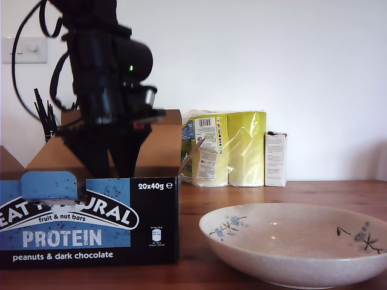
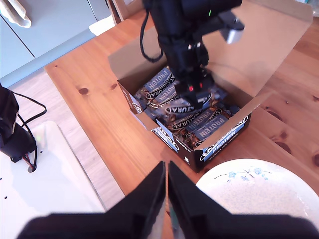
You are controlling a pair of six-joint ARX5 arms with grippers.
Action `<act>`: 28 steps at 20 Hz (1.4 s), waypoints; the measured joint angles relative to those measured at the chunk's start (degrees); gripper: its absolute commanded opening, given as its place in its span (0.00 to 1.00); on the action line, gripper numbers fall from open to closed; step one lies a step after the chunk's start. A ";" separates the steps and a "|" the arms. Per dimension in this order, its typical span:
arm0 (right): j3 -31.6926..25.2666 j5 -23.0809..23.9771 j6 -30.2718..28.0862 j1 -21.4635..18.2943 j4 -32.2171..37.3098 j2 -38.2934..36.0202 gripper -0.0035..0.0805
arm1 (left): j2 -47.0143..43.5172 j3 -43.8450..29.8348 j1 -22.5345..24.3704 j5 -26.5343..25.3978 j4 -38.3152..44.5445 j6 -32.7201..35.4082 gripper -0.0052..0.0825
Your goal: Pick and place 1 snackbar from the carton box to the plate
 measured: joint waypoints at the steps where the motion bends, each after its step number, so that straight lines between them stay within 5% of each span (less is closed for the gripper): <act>1: 0.00 0.00 0.00 0.00 -0.02 0.00 0.03 | 0.00 2.05 0.00 -0.24 -2.43 0.98 0.28; 8: 0.00 1.20 -0.26 0.00 -0.61 0.00 0.03 | -1.99 7.30 0.00 -0.44 -10.54 3.98 0.28; 13: 0.00 2.93 -1.38 0.00 -2.25 -0.44 0.03 | -14.29 7.30 -0.24 -0.35 -8.98 4.15 0.28; 20: 0.02 6.51 -0.87 0.00 -6.16 -10.47 0.03 | -21.27 7.52 -3.74 3.06 0.37 4.22 0.28; 28: 0.04 10.19 3.61 0.00 -14.23 -20.65 0.03 | -18.40 6.54 -17.29 5.25 21.07 4.66 0.28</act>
